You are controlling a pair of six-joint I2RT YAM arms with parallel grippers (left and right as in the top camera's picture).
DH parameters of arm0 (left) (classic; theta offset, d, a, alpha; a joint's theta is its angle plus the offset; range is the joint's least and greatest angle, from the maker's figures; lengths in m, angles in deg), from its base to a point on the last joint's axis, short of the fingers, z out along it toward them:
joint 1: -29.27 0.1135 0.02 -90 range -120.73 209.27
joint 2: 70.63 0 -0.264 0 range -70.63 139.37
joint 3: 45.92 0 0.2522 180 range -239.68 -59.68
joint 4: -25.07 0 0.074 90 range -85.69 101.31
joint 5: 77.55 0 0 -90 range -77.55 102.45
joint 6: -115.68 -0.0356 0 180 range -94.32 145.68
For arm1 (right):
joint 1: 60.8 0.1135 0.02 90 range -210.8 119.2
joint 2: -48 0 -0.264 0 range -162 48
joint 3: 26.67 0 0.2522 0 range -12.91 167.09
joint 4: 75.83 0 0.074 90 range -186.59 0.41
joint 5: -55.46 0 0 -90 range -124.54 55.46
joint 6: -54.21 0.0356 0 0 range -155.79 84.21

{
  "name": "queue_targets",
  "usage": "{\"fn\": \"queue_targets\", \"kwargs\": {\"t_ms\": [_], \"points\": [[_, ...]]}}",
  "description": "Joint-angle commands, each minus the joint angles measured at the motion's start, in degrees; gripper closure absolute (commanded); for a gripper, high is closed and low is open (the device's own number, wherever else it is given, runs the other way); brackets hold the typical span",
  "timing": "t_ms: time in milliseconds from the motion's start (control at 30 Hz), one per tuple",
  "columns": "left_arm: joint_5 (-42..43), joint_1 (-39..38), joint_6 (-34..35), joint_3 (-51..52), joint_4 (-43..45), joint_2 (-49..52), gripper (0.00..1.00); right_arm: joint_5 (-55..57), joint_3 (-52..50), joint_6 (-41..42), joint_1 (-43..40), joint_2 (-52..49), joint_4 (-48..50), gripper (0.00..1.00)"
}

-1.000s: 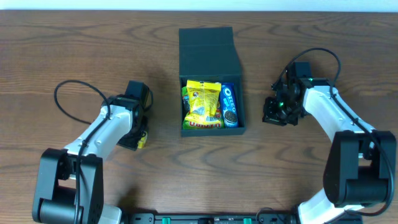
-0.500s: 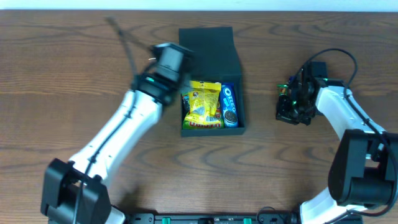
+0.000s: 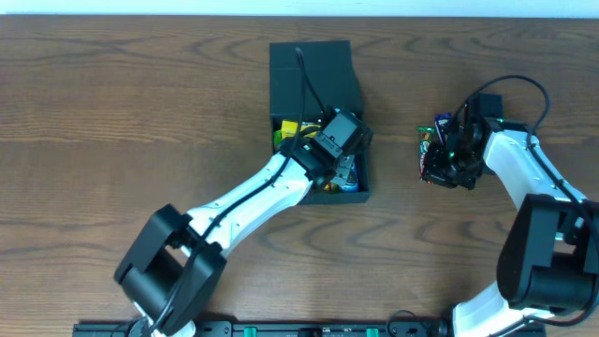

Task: Pack container
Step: 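Place the Mentos bottle into the box with the left gripper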

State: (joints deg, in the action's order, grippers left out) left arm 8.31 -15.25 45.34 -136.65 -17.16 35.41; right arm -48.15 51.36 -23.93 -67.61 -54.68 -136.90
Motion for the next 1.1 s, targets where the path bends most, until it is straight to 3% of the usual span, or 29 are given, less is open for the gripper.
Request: {"fn": "queue_targets", "kwargs": {"t_ms": [0,367,400,433,467,733,900,933,1067], "points": [[2.49,0.22,0.63,-0.66,0.46,0.35,0.94,0.07,-0.02,-0.79,-0.39,1.09,-0.04,0.92],[3.52,0.33,7.80,-0.66,0.20,1.79,0.92,-0.17,-0.02,-0.79,-0.39,1.09,-0.28,0.91],[4.13,0.33,7.82,-0.68,0.22,2.19,0.86,-0.31,-0.02,-0.79,-0.39,1.09,-0.28,0.91],[4.24,0.35,7.82,-0.66,0.15,2.38,0.65,-0.35,-0.02,-0.79,-0.39,1.09,-0.33,0.91],[4.07,0.33,7.82,-0.68,0.09,2.43,0.02,-0.35,-0.02,-0.79,-0.39,1.09,-0.48,0.91],[-0.09,0.57,7.82,-2.82,-1.27,-0.83,0.04,-0.33,-0.02,-0.81,-0.39,1.09,-0.61,0.92],[-10.34,0.74,8.35,-5.38,-4.66,-7.98,0.00,-0.66,-0.02,-0.81,-0.39,1.09,0.20,0.92],[-12.68,0.83,9.09,-5.38,-5.11,-9.33,0.05,-1.11,-0.02,-0.83,-0.39,1.09,0.35,0.93],[-18.43,2.25,11.10,-5.38,-7.67,-13.09,0.07,-6.40,-0.02,-3.30,-0.26,1.09,1.75,0.98]]}}
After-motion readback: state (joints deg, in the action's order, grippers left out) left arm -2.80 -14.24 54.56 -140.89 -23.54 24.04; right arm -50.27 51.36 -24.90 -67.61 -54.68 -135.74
